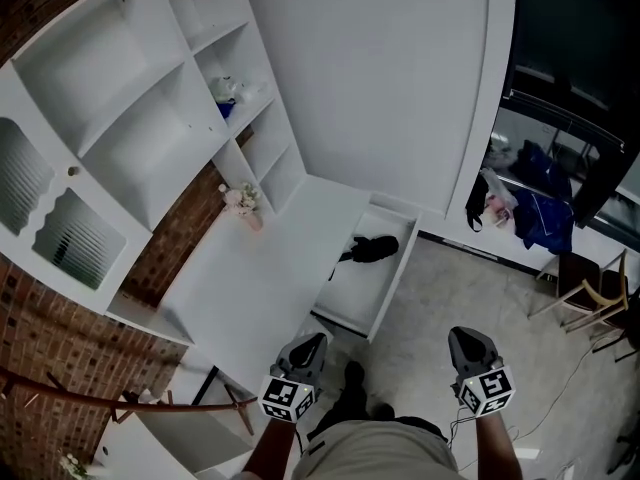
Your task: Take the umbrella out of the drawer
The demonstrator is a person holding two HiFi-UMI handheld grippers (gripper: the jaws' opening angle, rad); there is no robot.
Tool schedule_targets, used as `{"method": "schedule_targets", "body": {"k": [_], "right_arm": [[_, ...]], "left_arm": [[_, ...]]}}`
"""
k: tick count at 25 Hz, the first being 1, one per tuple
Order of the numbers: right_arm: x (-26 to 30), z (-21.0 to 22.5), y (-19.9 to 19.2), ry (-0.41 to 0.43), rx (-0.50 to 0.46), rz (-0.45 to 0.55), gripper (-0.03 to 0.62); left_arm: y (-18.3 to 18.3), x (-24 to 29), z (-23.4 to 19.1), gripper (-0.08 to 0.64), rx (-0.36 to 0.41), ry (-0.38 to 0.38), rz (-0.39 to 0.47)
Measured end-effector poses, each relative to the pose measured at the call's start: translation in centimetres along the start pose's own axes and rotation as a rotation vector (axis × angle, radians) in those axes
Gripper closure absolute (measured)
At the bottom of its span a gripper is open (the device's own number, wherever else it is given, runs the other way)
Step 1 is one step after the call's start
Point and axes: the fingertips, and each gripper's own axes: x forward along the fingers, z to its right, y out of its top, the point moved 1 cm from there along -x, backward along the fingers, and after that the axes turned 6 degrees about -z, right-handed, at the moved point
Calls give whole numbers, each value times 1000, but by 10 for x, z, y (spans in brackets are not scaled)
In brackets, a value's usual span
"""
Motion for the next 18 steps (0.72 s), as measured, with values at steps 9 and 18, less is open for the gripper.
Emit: {"method": "schedule_targets", "body": {"k": [9,18], "right_arm": [[53,5,24,-17,-8,-18,560],[96,19,40,-106,19,-60,560]], "left_arm": [[21,53,-47,534,31,-40,-15],[34,97,-97,534,21,-109,-17]]}}
